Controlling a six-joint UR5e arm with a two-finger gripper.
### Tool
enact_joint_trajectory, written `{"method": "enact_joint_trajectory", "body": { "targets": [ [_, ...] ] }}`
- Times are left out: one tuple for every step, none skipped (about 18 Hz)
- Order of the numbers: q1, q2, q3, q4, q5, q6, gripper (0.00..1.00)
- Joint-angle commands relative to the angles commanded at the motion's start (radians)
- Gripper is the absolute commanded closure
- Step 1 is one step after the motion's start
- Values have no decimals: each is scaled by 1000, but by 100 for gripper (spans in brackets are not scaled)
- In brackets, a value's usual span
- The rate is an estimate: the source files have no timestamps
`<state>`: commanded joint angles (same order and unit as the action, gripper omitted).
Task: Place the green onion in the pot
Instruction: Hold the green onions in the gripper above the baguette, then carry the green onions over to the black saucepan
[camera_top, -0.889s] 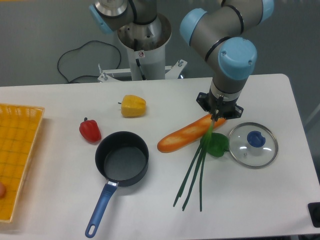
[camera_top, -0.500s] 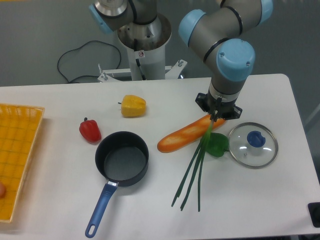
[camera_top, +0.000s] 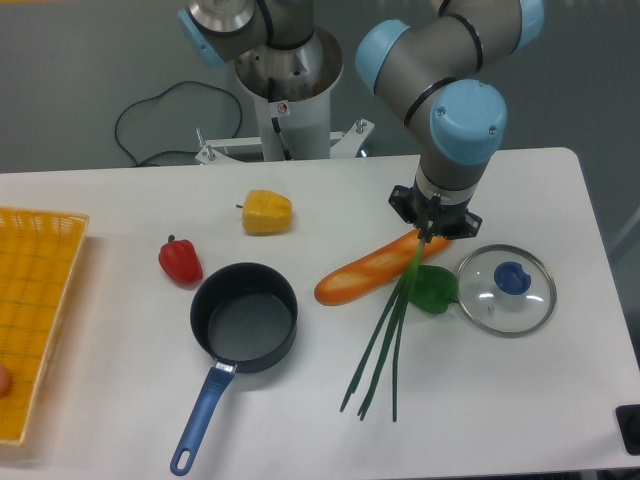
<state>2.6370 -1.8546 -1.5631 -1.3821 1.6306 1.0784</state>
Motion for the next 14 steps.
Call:
{"method": "enact_joint_trajectory", "body": {
  "targets": [
    [-11, 0, -5, 0, 18, 2, 86],
    [-21, 0, -5, -3, 44, 2, 85],
    [-32, 0, -5, -5, 70, 2, 85],
    [-41, 0, -5, -15, 87, 2, 85],
    [-46, 0, -2, -26, 92, 2, 85],
    [-48, 0, 0, -28, 92, 2, 85],
    [-51, 3, -2, -29, 92, 2, 86],
    [-57, 9, 0, -37, 92, 2, 86],
    [-71, 15, 0, -50, 92, 2, 86],
    [-78, 18, -2, -67, 94, 2, 86],
    [-87, 21, -2, -86, 95, 0, 86],
    [-100, 21, -2, -100, 109, -1, 86],
    [-113, 23, -3, -110, 129, -5, 86],
    [-124, 23, -3, -124, 143, -5, 85]
  ]
}}
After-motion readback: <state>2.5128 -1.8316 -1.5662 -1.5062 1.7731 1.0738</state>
